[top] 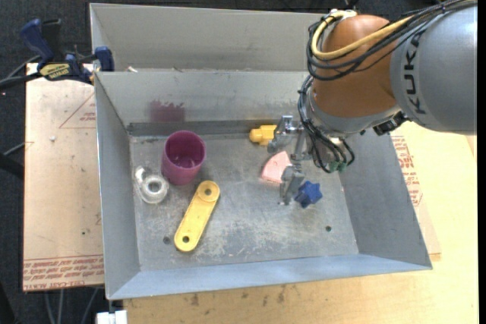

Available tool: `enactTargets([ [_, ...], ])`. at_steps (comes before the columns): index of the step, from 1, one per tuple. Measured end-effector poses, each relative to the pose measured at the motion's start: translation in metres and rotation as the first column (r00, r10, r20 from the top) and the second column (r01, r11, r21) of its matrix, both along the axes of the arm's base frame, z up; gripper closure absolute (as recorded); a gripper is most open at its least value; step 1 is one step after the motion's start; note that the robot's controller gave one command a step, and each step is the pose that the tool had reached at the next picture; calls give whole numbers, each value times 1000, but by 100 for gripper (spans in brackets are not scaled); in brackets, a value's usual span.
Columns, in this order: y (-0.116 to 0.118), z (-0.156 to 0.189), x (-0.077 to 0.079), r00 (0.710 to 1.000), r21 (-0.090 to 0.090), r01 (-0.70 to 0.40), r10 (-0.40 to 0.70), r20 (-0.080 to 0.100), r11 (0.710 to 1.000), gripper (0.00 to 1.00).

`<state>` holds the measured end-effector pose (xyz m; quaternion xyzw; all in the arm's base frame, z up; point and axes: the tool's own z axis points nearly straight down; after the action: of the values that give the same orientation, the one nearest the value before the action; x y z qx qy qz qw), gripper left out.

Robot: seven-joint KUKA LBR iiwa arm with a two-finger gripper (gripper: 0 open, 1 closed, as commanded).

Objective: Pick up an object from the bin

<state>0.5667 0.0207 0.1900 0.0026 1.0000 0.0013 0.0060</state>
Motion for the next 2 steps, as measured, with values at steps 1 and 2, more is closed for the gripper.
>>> enactTargets([
  [1, -51, -48, -11, 996, -1, -90, 90, -10, 996, 0],
  [2, -96, -81, -22, 994, -5, -111, 111, -20, 994, 0],
])
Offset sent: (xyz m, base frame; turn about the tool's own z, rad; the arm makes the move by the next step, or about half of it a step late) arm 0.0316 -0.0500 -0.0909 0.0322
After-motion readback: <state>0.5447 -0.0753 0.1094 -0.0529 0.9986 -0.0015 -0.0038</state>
